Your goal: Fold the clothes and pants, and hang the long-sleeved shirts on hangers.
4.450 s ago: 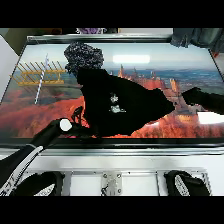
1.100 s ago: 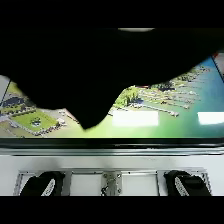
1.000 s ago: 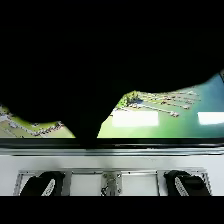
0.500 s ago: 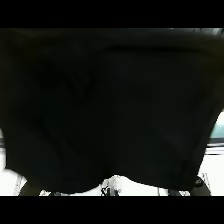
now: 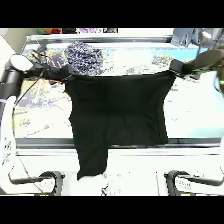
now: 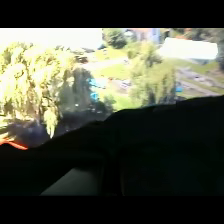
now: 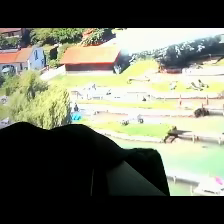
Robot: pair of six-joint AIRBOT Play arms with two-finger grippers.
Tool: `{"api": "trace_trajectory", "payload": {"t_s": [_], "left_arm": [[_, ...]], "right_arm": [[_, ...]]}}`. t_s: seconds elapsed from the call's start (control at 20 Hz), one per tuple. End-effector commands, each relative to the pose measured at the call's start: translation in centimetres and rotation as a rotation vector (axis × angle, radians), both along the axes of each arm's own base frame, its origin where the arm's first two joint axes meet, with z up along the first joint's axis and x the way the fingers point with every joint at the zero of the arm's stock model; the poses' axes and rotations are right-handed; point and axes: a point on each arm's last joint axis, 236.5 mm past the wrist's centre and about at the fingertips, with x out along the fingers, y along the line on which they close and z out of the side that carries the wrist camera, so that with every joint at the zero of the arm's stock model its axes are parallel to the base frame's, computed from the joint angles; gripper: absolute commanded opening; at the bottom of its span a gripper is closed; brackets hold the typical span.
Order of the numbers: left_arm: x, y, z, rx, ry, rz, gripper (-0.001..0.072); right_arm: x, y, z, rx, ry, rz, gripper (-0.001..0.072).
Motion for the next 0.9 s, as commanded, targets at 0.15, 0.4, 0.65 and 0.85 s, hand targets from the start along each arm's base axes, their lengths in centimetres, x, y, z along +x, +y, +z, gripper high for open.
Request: {"api": "trace_trajectory", "payload": {"t_s": [0.15, 0.4, 0.65, 0.85], "left_arm": [[6.6, 0.0, -3.4, 0.010, -0.014, -0.010, 0.0026], [6.0, 0.0, -3.8, 0.022, 0.010, -0.029, 0.0025], [1.3, 0.0, -9.1, 0.044, 0.087, -0.012, 0.0025], [-3.5, 0.2, -15.1, 0.062, 0.209, 0.000, 0.0025]], "right_arm": [[5.9, -1.1, -3.6, -0.025, -0.102, -0.028, 0.0027], [3.1, -3.4, -6.2, -0.159, -0.006, -0.017, 0.0026], [-2.6, -2.5, -11.3, -0.153, 0.090, 0.004, 0.0026], [-6.7, -1.2, -16.3, -0.145, 0.217, 0.034, 0.0026]]}}
